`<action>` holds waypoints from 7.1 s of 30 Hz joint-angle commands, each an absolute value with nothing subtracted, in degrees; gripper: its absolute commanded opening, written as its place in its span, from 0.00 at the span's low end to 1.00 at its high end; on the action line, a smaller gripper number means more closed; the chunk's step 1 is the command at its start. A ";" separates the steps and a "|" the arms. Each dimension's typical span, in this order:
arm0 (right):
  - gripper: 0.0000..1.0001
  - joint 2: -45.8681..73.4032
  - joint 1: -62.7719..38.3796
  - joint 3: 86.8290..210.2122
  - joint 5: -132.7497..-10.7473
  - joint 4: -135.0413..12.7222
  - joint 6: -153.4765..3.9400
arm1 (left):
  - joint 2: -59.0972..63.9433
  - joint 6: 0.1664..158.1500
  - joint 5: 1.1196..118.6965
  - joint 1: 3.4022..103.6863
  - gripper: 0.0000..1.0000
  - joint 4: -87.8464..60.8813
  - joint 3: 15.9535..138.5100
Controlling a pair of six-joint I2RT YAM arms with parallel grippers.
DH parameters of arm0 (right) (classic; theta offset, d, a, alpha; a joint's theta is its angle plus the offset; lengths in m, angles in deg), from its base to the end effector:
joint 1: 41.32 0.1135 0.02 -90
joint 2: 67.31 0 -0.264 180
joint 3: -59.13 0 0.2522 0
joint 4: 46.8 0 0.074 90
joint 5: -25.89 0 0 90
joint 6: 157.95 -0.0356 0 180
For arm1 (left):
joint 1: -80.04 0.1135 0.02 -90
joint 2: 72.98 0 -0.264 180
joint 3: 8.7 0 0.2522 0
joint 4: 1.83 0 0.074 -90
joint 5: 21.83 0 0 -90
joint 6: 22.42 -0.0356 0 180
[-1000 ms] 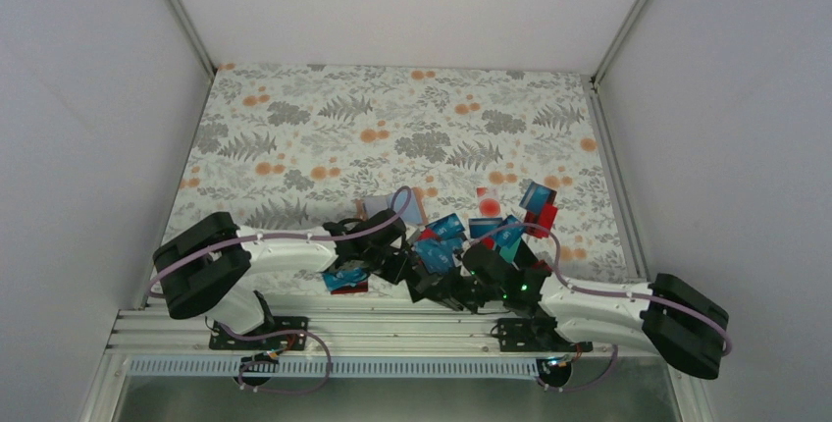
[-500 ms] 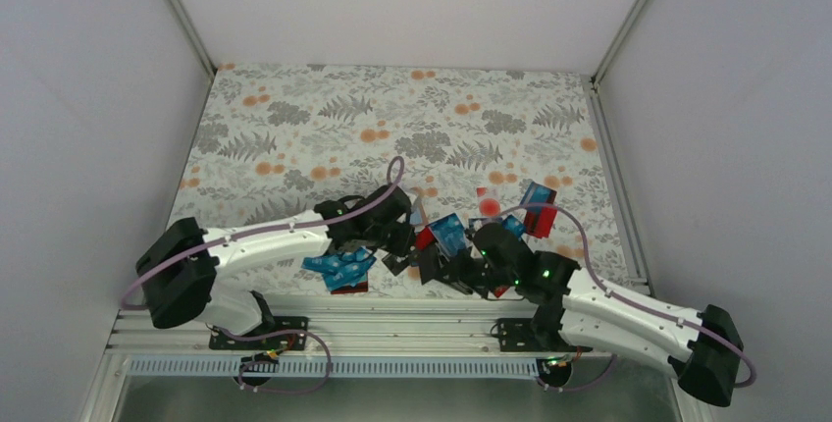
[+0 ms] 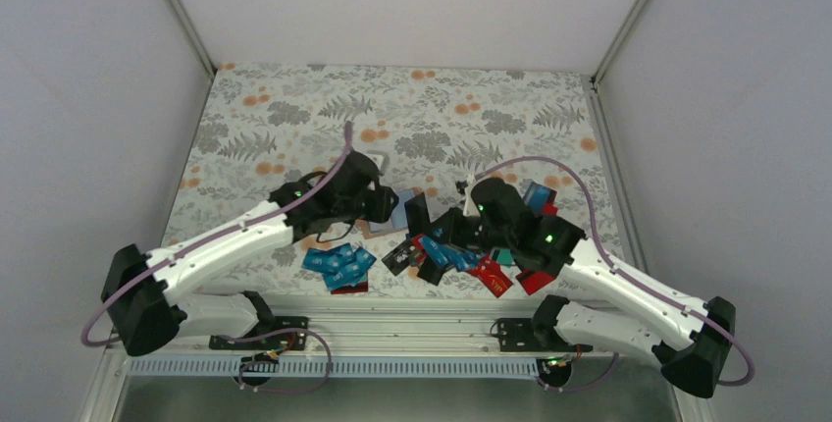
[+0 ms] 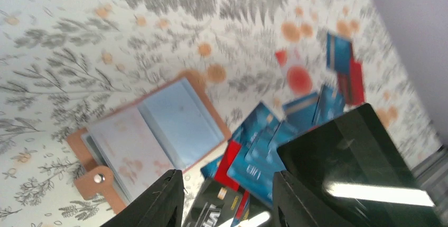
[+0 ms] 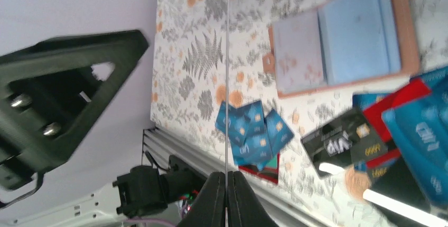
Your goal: Put the credit cards into the card holder
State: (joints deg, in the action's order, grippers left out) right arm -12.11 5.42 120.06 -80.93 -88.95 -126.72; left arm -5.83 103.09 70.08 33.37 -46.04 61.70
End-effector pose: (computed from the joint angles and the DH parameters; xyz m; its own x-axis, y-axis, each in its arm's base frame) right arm 0.1345 0.1580 0.2913 -0.9435 0.1918 -0.2703 -0.0963 0.6219 0.7772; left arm 0.1738 -0.1825 0.2992 -0.7784 -0.0208 -0.6274 0.3165 0.8501 -0.4209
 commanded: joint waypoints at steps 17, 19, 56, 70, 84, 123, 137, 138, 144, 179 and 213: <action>0.04 -4.11 -17.33 122.24 -120.65 -48.92 -118.84 | -13.79 110.90 27.45 52.91 0.51 -5.44 52.94; 0.04 -3.93 -17.46 122.77 -121.45 -47.33 -119.29 | -13.04 111.96 25.77 52.97 0.51 -1.65 52.79; 0.04 0.10 -16.58 128.85 -126.58 -45.16 -120.05 | -5.52 117.37 21.06 51.84 0.15 16.39 53.57; 0.04 0.78 -16.54 129.35 -126.71 -46.87 -118.52 | -4.35 118.13 21.37 51.15 0.12 17.65 53.71; 0.47 7.05 -19.27 138.23 -123.68 -72.31 -99.30 | -5.67 109.91 31.53 50.81 0.02 -3.84 54.70; 0.36 42.87 -17.50 134.61 -110.83 -75.72 -98.00 | 12.03 118.39 39.27 52.88 0.02 -10.51 38.21; 0.35 44.42 -17.33 132.80 -111.02 -74.56 -97.91 | 15.57 120.00 37.79 52.75 0.02 -6.59 38.13; 0.35 44.48 -17.33 132.73 -111.08 -74.46 -97.99 | 15.74 120.04 37.70 52.73 0.02 -6.34 38.08; 0.32 45.09 -17.03 132.03 -111.05 -73.99 -98.31 | 15.92 121.00 37.11 52.69 0.02 -5.09 37.44; 0.28 44.82 -16.18 127.89 -109.83 -72.52 -99.61 | 14.14 129.85 37.30 50.44 0.02 -6.42 35.07; 0.28 45.96 -16.14 127.64 -111.12 -73.32 -97.75 | 17.51 126.69 39.58 50.55 0.02 -3.81 36.46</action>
State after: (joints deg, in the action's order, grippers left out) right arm 43.93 -17.34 129.20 -112.73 -69.36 -98.85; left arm 18.46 128.75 35.96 50.29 -1.28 35.63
